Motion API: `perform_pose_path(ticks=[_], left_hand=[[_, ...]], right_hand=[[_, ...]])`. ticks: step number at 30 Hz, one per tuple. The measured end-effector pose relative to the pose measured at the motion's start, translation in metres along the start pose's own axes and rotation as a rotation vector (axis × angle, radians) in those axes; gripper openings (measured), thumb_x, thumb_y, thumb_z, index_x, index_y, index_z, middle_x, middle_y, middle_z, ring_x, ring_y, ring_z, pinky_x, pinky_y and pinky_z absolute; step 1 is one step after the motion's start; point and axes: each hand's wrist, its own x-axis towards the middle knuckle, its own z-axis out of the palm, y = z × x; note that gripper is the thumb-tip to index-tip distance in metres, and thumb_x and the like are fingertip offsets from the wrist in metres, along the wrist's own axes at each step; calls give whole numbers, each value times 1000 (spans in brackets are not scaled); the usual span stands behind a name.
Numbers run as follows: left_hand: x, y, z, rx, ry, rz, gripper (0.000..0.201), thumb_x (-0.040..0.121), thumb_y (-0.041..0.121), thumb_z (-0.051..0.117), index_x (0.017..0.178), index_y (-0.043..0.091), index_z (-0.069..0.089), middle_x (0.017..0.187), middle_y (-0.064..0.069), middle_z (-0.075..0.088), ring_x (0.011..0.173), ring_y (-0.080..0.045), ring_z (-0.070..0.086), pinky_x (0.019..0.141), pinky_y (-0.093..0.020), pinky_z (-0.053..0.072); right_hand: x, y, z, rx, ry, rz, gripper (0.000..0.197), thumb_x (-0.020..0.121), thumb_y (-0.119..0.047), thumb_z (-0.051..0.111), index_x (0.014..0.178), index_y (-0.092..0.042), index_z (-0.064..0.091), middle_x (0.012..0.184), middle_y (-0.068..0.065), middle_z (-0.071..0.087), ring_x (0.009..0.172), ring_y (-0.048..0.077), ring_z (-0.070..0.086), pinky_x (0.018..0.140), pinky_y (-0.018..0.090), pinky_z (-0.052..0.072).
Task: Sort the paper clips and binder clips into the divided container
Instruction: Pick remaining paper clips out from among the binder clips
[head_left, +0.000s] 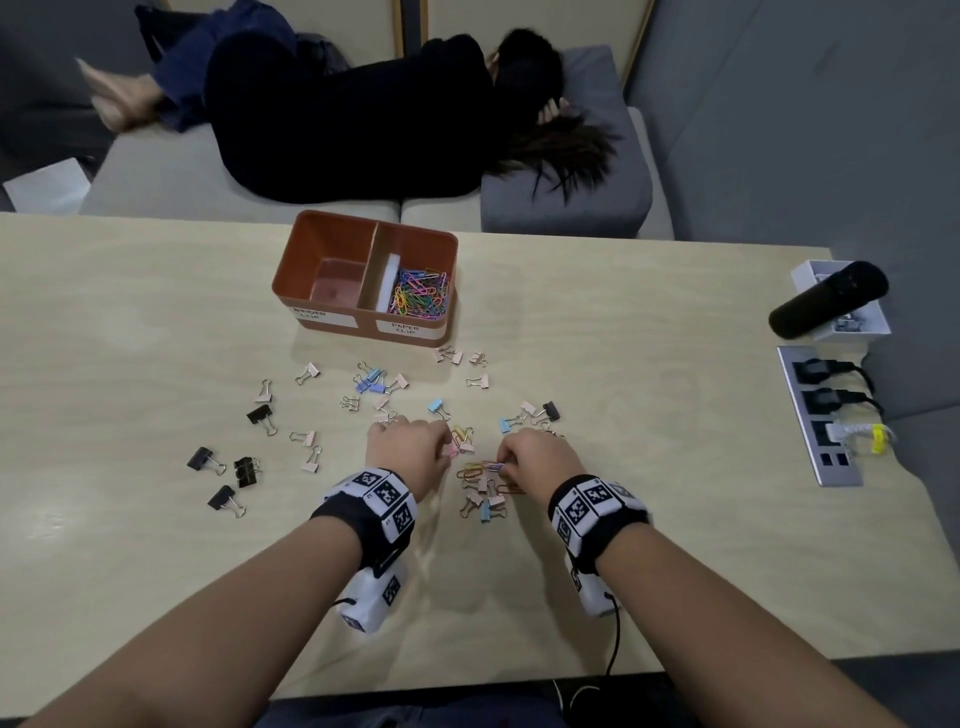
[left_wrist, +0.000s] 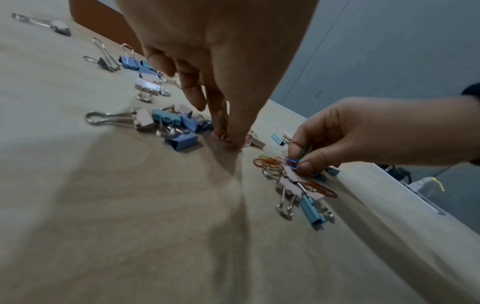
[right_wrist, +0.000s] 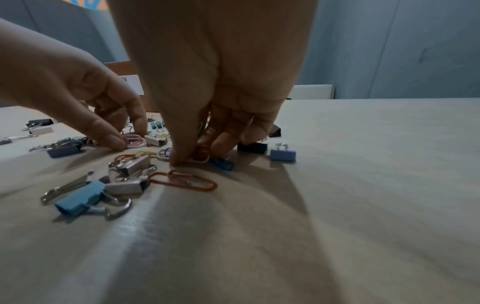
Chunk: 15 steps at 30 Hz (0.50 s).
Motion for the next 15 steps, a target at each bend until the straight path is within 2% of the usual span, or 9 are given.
perform_pose_path(ticks=[3,8,11,15], left_hand=[[6,3,-4,73,-18,1,17,93,38,47,103,30,59,108,6,65,108,-23,52,93,-41,35],[11,3,-8,134,-56,14,11,92,33,51,98,30,60,108,4,64,109,-23,50,95,-42,34],[12,0,-10,93,-69,-9,8,91,33,54,97,30,58,107,6,65,109,-22,49,95,-42,33],[6,-10,-12,2,-41,-68,17,89,38,56,105,31,55,106,9,67,111,-21,50,95,-42,33]], right_hand=[[1,-1,2,-36,-8,-17,17,91,-25,58,102,-16,68,110,5,62,101,26,60,88,38,50],[0,-2,4,-39,-32,-40,19,93,-16,52,108,-12,64,114,8,57,107,27,55,88,37,47],[1,-4,0,-11,-61,-9,20,92,-13,51,108,-12,63,115,8,60,106,27,57,90,37,48],[0,-3,2,15,-37,6,19,92,-14,51,105,-13,64,111,8,63,101,25,59,86,35,49]])
